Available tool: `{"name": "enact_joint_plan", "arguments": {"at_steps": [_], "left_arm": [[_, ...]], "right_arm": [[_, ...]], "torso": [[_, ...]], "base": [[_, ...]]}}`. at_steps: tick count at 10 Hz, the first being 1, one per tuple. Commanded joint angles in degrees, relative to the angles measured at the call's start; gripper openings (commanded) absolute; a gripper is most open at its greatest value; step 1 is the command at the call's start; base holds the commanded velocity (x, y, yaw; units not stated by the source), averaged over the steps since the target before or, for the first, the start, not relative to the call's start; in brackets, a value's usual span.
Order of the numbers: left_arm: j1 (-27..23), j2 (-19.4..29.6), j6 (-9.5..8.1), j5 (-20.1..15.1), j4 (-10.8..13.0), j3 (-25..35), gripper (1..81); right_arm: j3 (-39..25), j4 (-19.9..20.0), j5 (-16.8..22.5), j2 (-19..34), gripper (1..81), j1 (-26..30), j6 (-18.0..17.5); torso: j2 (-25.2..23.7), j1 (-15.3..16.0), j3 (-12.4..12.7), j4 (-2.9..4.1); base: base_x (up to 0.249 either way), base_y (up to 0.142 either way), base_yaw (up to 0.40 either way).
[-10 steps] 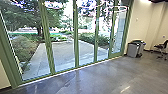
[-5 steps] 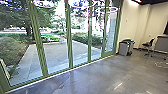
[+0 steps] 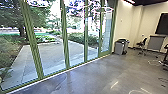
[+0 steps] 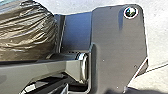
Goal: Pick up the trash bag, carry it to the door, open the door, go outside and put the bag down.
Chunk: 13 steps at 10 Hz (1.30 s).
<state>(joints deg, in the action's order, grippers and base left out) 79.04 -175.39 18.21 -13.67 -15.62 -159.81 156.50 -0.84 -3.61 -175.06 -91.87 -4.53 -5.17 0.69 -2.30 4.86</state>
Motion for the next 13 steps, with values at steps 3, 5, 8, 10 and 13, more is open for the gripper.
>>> {"name": "enact_joint_plan", "arguments": {"at_steps": [3, 5, 8, 10, 13], "left_arm": [[-4.2, -0.14, 0.51, -3.74, 0.24, 0.02, 1.0], [-4.2, -0.14, 0.59, -3.74, 0.24, 0.02, 1.0], [-4.2, -0.14, 0.6, -3.74, 0.32, 0.02, 1.0], [-4.2, -0.14, 0.68, -3.74, 0.32, 0.02, 1.0], [-4.2, -0.23, 0.6, -3.74, 0.24, -0.07, 1.0]], "right_arm": [[-0.07, 0.31, 2.91, -0.32, 81.1, 2.61, 0.05], [-0.07, 0.31, 2.91, -0.32, 81.1, 2.61, 0.05], [-0.07, 0.23, 2.91, -0.32, 81.1, 2.7, 0.05], [-0.07, 0.23, 2.91, -0.41, 81.1, 2.78, 0.05], [-0.07, 0.23, 2.91, -0.41, 81.1, 2.69, 0.05]], "torso": [[0.0, 0.0, 0.0, 0.0], [0.0, 0.0, 0.0, 0.0], [0.0, 0.0, 0.0, 0.0], [0.0, 0.0, 0.0, 0.0], [-0.02, -0.07, 0.02, 0.0]], "base": [[0.0, 0.0, -0.096], [0.0, 0.0, -0.046], [0.0, 0.0, 0.0], [-0.053, 0.0, 0.0], [0.0, 0.0, 0.0]]}}
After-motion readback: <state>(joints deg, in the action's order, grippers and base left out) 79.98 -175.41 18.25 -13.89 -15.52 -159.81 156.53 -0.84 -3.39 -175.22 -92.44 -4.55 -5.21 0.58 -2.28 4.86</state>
